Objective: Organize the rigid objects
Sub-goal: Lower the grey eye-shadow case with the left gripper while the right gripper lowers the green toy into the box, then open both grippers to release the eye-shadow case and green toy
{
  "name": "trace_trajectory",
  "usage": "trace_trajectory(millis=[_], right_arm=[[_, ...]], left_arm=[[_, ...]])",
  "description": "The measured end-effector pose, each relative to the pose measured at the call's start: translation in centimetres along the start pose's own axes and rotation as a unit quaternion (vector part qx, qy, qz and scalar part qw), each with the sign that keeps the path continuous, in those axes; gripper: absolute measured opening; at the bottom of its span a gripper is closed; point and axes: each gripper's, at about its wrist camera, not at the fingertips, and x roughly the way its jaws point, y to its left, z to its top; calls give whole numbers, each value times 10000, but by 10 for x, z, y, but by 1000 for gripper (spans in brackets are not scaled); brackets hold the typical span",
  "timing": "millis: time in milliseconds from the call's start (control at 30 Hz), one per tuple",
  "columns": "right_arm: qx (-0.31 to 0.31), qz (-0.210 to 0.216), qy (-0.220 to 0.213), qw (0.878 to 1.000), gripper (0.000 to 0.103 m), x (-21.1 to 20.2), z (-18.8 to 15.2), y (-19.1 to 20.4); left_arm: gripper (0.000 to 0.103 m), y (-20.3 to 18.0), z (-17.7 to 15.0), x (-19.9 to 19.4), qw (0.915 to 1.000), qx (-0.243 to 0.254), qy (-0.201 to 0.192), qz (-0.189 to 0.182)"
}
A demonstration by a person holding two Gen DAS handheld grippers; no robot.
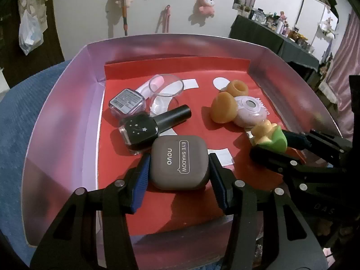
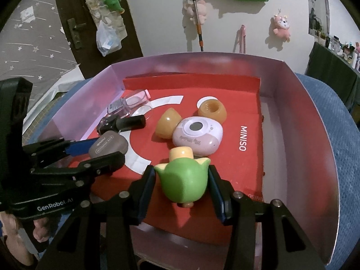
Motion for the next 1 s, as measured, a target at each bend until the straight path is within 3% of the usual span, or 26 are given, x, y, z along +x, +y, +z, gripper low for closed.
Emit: trace_trajectory(millis=[1000], right_arm=[[87, 47, -27, 9999, 50, 3, 2, -1]], left_arm=[[49, 0, 1, -1, 10000, 1, -19, 41]])
